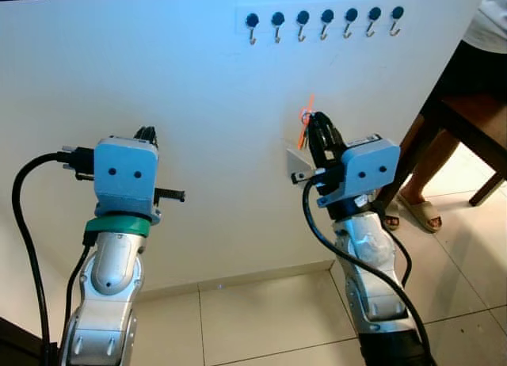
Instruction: Hang keys on a hook
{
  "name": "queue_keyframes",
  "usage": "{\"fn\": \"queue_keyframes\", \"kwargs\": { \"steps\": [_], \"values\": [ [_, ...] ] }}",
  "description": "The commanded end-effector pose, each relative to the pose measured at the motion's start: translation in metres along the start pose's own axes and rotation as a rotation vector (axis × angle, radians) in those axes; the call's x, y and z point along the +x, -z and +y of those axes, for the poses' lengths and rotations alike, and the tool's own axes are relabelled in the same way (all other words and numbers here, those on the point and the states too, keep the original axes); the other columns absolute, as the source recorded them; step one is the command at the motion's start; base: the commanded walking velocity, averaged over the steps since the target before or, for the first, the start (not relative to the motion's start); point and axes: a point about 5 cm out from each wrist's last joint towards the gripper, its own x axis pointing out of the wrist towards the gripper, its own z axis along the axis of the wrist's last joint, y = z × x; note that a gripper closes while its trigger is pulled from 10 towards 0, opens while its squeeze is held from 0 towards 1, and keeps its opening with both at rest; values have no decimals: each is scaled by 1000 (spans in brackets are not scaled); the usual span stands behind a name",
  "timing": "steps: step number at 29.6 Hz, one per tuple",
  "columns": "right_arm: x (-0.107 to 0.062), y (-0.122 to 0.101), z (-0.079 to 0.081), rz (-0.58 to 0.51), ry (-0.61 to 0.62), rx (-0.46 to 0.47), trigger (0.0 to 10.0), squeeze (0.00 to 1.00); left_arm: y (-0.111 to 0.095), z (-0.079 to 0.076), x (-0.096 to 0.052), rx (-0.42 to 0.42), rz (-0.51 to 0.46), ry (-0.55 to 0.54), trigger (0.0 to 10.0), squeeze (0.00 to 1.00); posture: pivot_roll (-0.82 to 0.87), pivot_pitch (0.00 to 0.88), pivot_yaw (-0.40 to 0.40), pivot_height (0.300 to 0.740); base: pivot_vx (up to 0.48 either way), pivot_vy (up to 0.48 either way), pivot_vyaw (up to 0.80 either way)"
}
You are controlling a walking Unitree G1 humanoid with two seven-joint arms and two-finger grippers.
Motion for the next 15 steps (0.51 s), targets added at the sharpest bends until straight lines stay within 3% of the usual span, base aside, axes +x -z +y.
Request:
{"fn": "queue_keyframes", "kwargs": {
  "steps": [1, 5, 15],
  "values": [
    [-1, 2, 2, 19, -12, -34, 10000, 0, 4, 3, 1, 6, 23, -18, 10000, 0, -66, 0, 79, 740, 330, 0, 788],
    [-1, 2, 3, 22, -14, -41, 10000, 0, 5, 4, 1, 7, 26, -19, 10000, 0, -66, 0, 79, 740, 330, 0, 788],
    [1, 3, 3, 32, -22, 10, 10000, 0, 4, 4, 2, 8, 20, -27, 10000, 0, -61, 0, 74, 740, 292, 0, 0]
  ]
}}
